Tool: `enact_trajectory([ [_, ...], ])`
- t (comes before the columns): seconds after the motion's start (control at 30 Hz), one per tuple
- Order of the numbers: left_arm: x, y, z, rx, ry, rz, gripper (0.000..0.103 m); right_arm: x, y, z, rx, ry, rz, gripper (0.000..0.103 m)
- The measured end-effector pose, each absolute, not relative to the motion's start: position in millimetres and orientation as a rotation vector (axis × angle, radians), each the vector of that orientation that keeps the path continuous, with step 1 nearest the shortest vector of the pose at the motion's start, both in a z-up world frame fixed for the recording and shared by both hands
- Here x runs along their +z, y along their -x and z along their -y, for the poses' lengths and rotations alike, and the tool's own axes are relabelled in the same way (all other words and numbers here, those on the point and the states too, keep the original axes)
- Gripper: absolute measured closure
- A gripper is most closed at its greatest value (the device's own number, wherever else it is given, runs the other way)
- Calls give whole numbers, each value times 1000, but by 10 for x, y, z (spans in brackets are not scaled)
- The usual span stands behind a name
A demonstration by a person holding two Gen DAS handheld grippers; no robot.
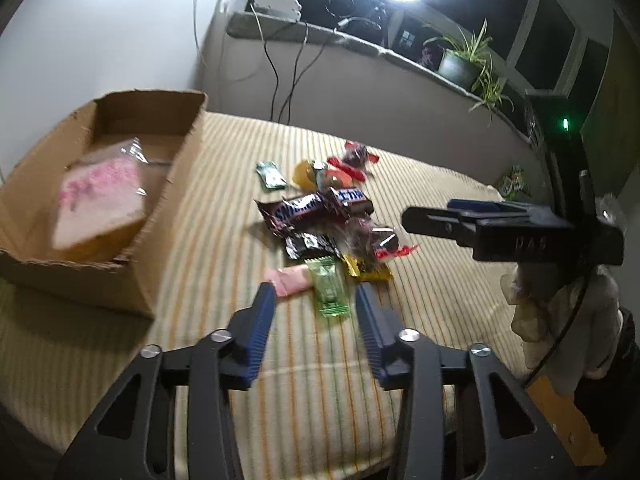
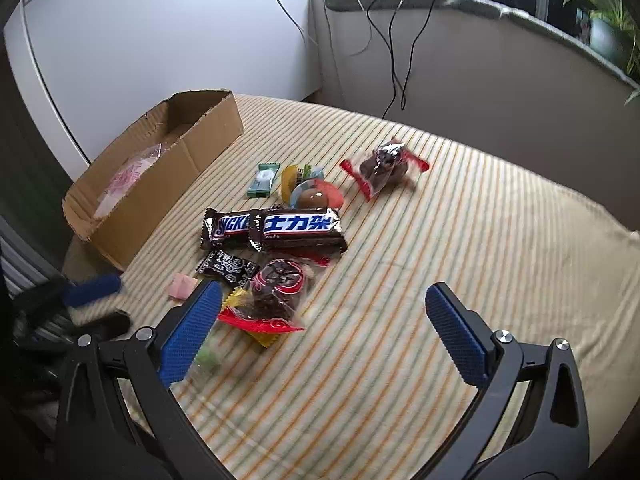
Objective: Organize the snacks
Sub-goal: 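Open the right tool to release the bread and move back to the snacks, then grasp the red-wrapped chocolate with the right tool while the left tool grasps the green candy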
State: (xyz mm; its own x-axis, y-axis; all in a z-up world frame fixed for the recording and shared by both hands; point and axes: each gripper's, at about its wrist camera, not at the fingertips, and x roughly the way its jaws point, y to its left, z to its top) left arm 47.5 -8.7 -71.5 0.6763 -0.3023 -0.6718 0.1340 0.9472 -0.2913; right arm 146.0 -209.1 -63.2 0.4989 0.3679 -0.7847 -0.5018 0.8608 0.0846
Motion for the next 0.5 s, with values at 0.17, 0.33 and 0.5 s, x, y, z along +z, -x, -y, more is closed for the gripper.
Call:
enact_trajectory([
  [0.17,-800,-573,250,-267,201,-826,74,-746,-1558,2000,570,122,-970,8],
  [0.33,-836,-664,408,-250,147,-838,74,-869,-1693,1941,588,59,-1041,14],
  [0.5,-904,-727,494,-230,100,-858,74,-931,-1742,1869,602,57,-1068,24],
])
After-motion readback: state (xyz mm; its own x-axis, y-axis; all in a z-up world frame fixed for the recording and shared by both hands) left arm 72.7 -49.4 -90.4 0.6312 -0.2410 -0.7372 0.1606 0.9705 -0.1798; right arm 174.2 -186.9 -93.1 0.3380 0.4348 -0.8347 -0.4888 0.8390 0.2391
